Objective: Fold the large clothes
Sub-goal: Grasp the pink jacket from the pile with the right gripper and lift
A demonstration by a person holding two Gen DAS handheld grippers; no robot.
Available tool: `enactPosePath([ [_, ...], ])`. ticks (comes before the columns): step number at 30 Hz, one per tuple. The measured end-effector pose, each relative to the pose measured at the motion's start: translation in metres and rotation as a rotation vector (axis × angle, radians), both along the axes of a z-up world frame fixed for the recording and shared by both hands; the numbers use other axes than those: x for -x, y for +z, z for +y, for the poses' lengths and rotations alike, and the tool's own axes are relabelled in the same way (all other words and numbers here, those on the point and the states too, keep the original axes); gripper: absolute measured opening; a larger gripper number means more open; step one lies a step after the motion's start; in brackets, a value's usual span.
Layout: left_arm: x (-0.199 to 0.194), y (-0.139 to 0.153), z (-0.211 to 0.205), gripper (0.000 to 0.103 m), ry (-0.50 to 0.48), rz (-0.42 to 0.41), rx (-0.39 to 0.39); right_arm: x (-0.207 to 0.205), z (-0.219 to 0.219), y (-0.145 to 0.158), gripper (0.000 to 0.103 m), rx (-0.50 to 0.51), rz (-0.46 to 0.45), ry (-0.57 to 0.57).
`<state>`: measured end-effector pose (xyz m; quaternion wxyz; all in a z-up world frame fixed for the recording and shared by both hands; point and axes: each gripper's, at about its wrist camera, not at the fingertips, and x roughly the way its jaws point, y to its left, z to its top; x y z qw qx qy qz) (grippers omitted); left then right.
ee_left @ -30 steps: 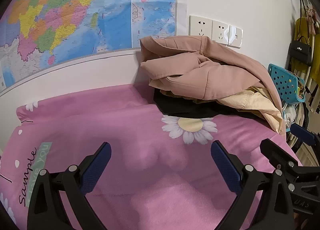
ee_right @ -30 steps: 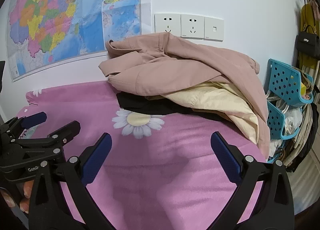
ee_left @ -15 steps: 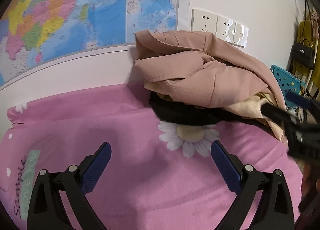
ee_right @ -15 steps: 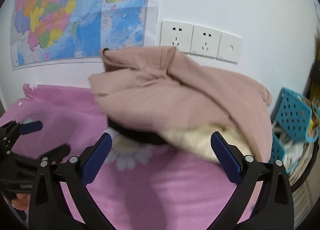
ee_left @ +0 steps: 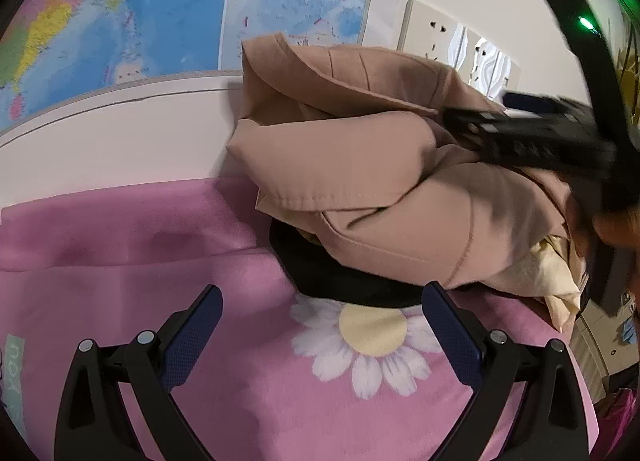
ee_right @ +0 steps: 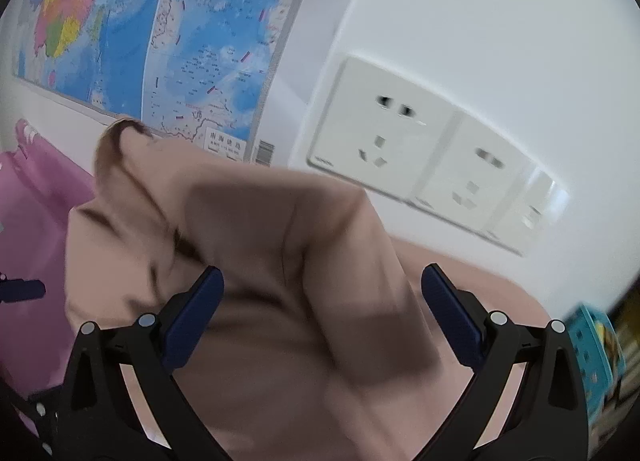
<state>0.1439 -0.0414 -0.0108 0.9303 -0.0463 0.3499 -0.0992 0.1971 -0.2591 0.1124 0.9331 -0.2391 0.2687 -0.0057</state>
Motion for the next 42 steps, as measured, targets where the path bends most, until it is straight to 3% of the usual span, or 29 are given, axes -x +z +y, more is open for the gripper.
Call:
enactPosePath([
  [7, -0.016, -0.010, 0.004, 0.096, -0.003, 0.008, 0.023, -0.039, 0.015, -0.012, 0.097, 0.064, 0.079, 0.137],
  [10, -0.020, -0.013, 0.007, 0.096, -0.010, 0.007, 0.018, -0.035, 0.018, -0.013, 0.082, 0.083, 0.115, 0.198],
  [11, -0.021, -0.014, 0.008, 0.096, -0.015, 0.008, 0.024, -0.031, 0.020, -0.014, 0.066, 0.097, 0.134, 0.227],
  [12, -0.022, -0.014, 0.010, 0.096, -0.017, 0.007, 0.032, -0.027, 0.022, -0.016, 0.042, 0.111, 0.159, 0.238],
  [15, -0.023, -0.014, 0.013, 0.096, -0.027, 0.004, 0.048, -0.005, 0.021, -0.010, 0.011, 0.127, 0.168, 0.252],
  [18, -0.020, -0.015, 0.015, 0.096, -0.036, -0.020, 0.046, 0.026, 0.009, 0.014, 0.013, 0.004, 0.092, 0.272],
  [19, -0.021, -0.014, 0.015, 0.096, -0.036, -0.023, 0.050, 0.035, 0.005, 0.021, 0.020, -0.045, 0.087, 0.291],
  [20, -0.022, -0.014, 0.018, 0.096, -0.036, -0.022, 0.052, 0.039, 0.006, 0.020, 0.036, -0.050, 0.098, 0.302],
  [21, -0.023, -0.014, 0.018, 0.096, -0.035, -0.023, 0.056, 0.038, 0.007, 0.016, 0.059, -0.025, 0.106, 0.306],
  [22, -0.024, -0.014, 0.018, 0.096, -0.035, -0.021, 0.057, 0.037, 0.013, 0.007, 0.066, 0.029, 0.102, 0.289],
  [23, -0.028, -0.017, 0.014, 0.096, -0.035, -0.017, 0.053, 0.032, 0.018, 0.002, 0.067, 0.063, 0.115, 0.283],
  [26, -0.027, -0.018, 0.010, 0.096, -0.034, -0.021, 0.046, 0.016, 0.031, -0.017, 0.066, 0.123, 0.154, 0.288],
  [28, -0.027, -0.017, 0.009, 0.096, -0.035, -0.029, 0.036, 0.008, 0.035, -0.024, 0.050, 0.127, 0.149, 0.270],
  [30, -0.031, -0.018, 0.011, 0.096, -0.040, -0.030, 0.045, 0.008, 0.031, -0.020, 0.010, 0.094, 0.146, 0.247],
  [33, -0.023, -0.020, 0.009, 0.096, -0.065, -0.037, 0.066, 0.016, 0.022, 0.011, 0.008, -0.009, 0.090, 0.224],
  [37, -0.009, -0.012, 0.006, 0.096, -0.128, -0.094, 0.091, 0.059, -0.010, 0.074, 0.007, -0.136, -0.059, 0.194],
  [42, -0.003, -0.011, -0.007, 0.096, -0.166, -0.176, 0.062, 0.101, -0.025, 0.129, 0.007, -0.252, -0.162, 0.178],
])
